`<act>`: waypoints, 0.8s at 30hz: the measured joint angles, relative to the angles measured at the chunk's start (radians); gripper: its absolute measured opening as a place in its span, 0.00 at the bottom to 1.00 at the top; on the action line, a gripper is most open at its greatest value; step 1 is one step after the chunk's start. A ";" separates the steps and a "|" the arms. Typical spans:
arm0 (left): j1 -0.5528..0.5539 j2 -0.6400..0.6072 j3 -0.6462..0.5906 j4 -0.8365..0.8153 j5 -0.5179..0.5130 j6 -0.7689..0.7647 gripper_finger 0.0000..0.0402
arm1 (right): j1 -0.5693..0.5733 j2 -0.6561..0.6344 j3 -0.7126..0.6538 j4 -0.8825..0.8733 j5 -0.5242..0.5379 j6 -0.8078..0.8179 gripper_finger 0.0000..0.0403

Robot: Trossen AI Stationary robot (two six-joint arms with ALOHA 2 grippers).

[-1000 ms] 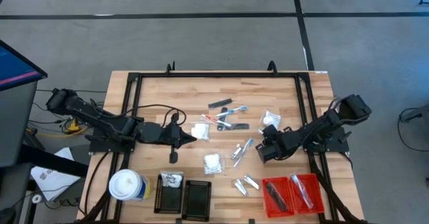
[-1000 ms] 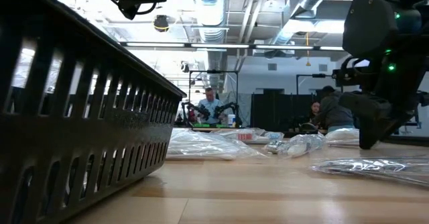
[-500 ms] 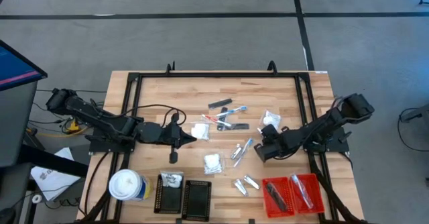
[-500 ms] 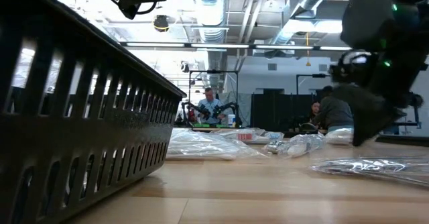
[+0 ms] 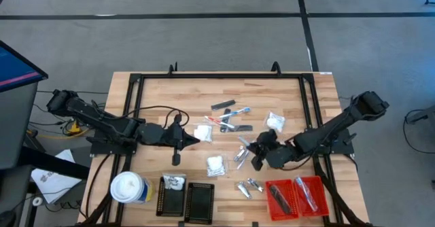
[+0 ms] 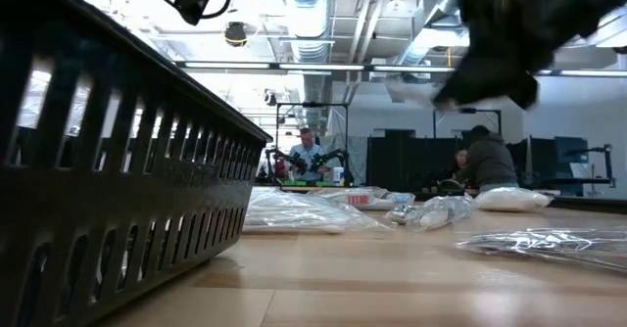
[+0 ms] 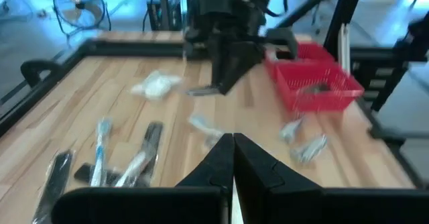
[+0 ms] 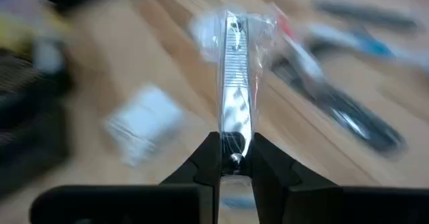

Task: Pick & Place Travel size toiletries
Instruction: Put the nail cutter into the right black bin

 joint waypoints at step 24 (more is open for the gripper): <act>0.026 0.357 -0.097 0.816 0.048 -0.026 0.58 | -0.011 0.200 0.002 0.850 0.069 -0.488 0.13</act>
